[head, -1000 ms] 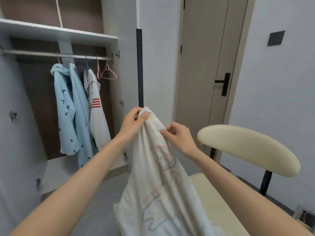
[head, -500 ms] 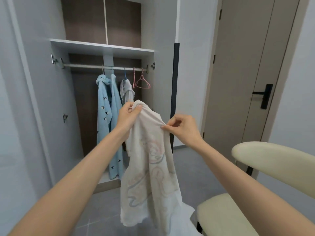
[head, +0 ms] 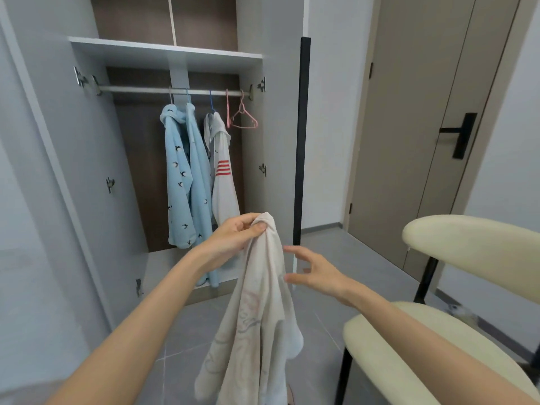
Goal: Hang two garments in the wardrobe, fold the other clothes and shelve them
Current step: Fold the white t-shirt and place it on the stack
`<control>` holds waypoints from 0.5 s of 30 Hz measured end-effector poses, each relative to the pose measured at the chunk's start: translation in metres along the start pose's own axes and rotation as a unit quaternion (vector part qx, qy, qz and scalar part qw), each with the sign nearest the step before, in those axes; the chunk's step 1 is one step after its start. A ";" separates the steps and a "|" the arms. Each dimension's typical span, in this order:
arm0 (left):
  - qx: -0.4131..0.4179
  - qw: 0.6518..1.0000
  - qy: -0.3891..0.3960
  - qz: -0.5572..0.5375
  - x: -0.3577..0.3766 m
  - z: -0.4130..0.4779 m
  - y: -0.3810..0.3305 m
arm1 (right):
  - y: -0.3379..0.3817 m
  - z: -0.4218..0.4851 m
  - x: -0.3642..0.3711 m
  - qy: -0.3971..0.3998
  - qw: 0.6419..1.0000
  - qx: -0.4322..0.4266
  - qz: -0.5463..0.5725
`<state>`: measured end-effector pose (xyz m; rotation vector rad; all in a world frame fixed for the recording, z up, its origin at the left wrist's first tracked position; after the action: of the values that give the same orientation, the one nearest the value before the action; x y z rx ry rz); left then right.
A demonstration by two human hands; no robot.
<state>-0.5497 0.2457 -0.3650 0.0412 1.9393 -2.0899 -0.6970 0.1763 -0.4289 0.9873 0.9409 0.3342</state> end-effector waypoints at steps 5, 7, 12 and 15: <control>-0.009 0.998 -0.016 -0.059 -0.009 0.001 0.007 | -0.013 0.002 0.037 0.122 0.991 0.029 -0.040; -0.010 0.995 -0.052 -0.089 -0.020 0.001 0.014 | -0.023 0.000 0.036 0.116 0.990 0.044 -0.067; 0.002 0.981 -0.180 -0.066 -0.051 -0.004 0.031 | -0.029 -0.003 0.025 0.104 0.992 0.044 -0.061; 0.016 0.966 -0.257 -0.028 -0.067 -0.005 0.041 | -0.011 -0.001 0.006 0.047 0.998 0.021 -0.046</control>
<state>-0.4772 0.2613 -0.3913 -0.5053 1.6028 -1.9162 -0.6965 0.1749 -0.4409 0.9689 1.0800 0.2864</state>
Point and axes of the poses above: each hand's wrist, its own z-axis towards the middle knuckle, its own x-axis out of the palm, y = z × x, the point moved 7 cm from there along z, towards the middle knuckle, and after that the axes turned 6 degrees about -x, right-handed, at the moved point
